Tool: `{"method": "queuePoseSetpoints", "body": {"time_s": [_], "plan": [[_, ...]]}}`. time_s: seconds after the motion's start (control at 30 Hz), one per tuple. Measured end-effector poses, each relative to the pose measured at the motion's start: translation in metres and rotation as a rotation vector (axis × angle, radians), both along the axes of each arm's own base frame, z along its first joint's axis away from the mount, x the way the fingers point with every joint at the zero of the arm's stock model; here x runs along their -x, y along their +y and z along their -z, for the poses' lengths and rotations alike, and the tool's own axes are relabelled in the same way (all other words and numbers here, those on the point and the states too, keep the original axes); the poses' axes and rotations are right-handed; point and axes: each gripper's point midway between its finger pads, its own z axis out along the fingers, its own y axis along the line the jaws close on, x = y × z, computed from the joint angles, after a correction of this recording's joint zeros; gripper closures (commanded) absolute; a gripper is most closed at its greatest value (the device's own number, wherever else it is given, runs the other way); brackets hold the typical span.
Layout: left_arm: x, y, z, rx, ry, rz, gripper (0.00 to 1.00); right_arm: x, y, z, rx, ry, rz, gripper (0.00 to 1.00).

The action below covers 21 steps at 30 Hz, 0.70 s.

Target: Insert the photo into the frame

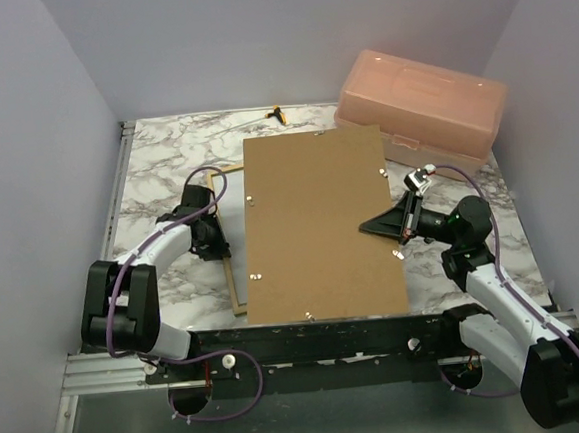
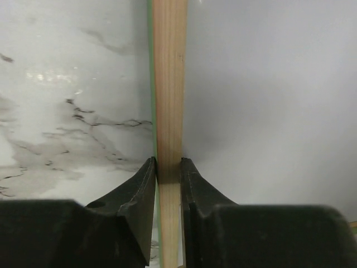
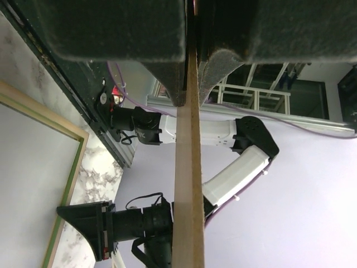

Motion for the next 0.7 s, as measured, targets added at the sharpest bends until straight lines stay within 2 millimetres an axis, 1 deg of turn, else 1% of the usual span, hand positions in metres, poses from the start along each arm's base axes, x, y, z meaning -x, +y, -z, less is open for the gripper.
{"method": "queuePoseSetpoints", "body": {"time_s": [0.27, 0.4, 0.5, 0.67, 0.7], "plan": [[0.000, -0.031, -0.001, -0.049, 0.021, 0.124, 0.96, -0.009, -0.014, 0.015, 0.045, 0.002, 0.029, 1.00], [0.005, -0.044, -0.001, -0.050, 0.021, 0.173, 1.00, -0.011, -0.022, 0.022, 0.069, 0.008, 0.039, 1.00], [0.008, -0.052, -0.001, -0.043, 0.019, 0.205, 1.00, -0.012, -0.026, 0.028, 0.092, 0.017, 0.039, 1.00], [0.012, -0.062, 0.000, -0.018, 0.012, 0.236, 1.00, -0.011, -0.027, 0.029, 0.118, -0.003, 0.027, 1.00], [0.013, -0.064, 0.000, -0.012, 0.010, 0.235, 0.96, -0.011, -0.027, 0.030, 0.121, -0.005, 0.025, 1.00]]}}
